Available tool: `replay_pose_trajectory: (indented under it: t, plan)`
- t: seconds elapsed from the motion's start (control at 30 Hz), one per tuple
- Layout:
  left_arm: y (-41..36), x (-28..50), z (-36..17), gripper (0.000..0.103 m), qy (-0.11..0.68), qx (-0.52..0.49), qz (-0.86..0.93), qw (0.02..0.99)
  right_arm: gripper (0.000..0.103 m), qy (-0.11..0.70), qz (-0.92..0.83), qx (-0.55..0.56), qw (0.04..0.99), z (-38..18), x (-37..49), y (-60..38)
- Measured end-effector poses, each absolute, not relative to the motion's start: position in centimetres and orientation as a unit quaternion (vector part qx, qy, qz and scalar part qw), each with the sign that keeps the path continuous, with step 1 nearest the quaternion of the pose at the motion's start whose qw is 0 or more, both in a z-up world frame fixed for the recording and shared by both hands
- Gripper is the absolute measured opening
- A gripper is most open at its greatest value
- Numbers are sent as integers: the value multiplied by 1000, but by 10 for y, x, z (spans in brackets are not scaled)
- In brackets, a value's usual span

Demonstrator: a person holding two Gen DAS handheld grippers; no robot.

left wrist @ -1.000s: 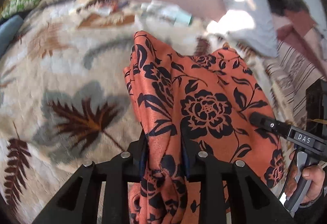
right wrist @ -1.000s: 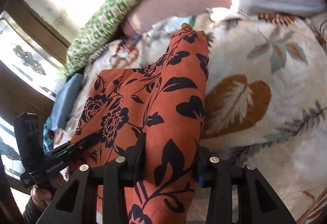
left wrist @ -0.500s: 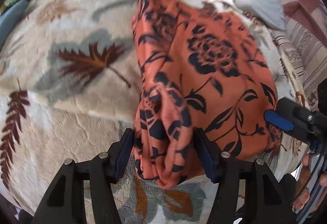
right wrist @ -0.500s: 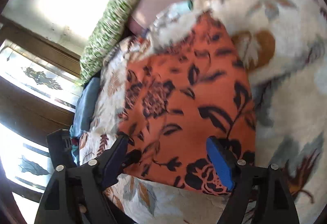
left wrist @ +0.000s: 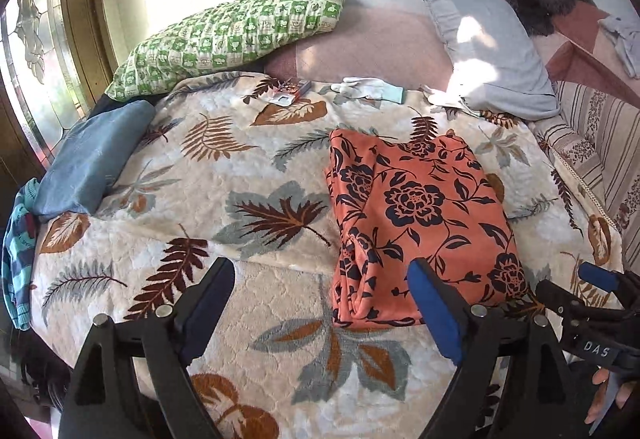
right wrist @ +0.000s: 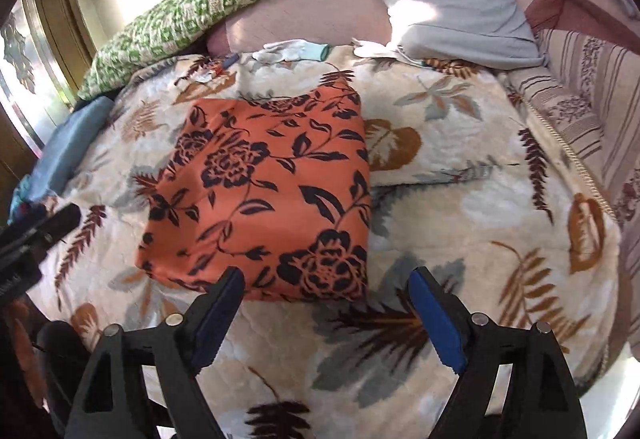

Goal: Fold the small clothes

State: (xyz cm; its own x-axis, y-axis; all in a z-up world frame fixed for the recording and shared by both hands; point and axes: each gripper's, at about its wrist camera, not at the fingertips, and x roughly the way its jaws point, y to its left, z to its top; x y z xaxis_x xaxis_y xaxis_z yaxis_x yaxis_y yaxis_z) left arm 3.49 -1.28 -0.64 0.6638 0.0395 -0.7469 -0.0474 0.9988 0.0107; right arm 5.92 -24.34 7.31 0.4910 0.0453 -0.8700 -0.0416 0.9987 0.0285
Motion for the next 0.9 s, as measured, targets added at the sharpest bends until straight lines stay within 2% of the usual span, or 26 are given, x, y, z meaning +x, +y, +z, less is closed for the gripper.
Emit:
replay_pose_trajectory:
  t: [0.23,0.73,0.8,0.9]
  plan:
    - [-16,7,8,90,394,-10,36,918,87,478,-2,-16,878,95,23,-244]
    - [-34,0,25,90,403,4,21,915,89,438,-12,-39,898,132,12,-244]
    - [-38,4,25,98,410,-4,12,912,89,435,-12,-43,899,134,11,-245]
    - [-44,10,26,100,414,-5,3,910,89,435,-16,-46,899,135,10,-249]
